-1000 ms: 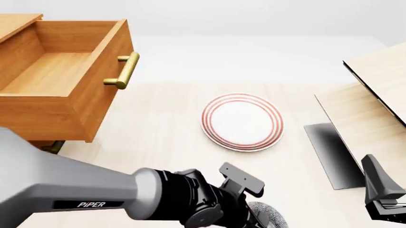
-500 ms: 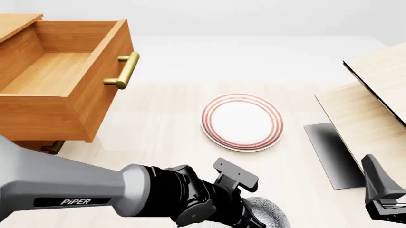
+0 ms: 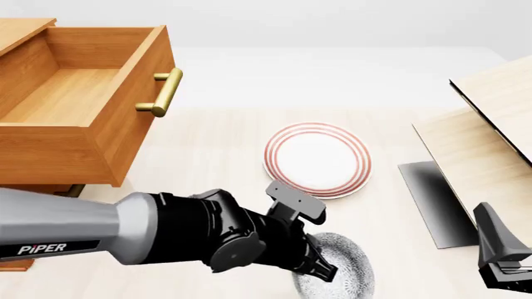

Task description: Open the top drawer of the cabinet and put the bowl in it.

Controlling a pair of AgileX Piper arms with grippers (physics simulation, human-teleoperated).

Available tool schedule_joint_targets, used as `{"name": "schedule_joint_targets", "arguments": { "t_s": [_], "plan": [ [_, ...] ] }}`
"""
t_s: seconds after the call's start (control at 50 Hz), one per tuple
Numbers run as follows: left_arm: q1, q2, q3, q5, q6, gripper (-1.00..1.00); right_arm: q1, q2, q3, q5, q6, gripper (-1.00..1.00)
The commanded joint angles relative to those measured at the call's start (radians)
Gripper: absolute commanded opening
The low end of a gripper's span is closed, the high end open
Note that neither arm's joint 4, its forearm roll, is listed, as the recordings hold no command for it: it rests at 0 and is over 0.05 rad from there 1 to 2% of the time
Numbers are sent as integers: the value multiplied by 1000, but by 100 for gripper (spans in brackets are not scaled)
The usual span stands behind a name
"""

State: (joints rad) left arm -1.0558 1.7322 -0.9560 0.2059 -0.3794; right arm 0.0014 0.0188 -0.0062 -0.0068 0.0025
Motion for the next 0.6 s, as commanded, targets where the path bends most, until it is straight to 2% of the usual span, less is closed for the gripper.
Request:
{"name": "schedule_joint_targets", "arguments": {
  "t_s": [0.02, 0.26, 0.32, 0.52, 0.6],
  "plan": [
    [32, -59, -32, 56, 40, -100, 0, -2, 0, 0, 0, 100],
    [62, -94, -64, 111, 65, -100, 0, -2, 0, 0, -1, 100],
    [76, -101, -94, 153, 87, -100, 0, -2, 0, 0, -1, 100],
    [93, -103, -154, 211, 84, -100, 0, -2, 0, 0, -1, 100],
    [102, -109, -200, 249, 105, -100, 0, -2, 0, 0, -1, 100]
  ]
}}
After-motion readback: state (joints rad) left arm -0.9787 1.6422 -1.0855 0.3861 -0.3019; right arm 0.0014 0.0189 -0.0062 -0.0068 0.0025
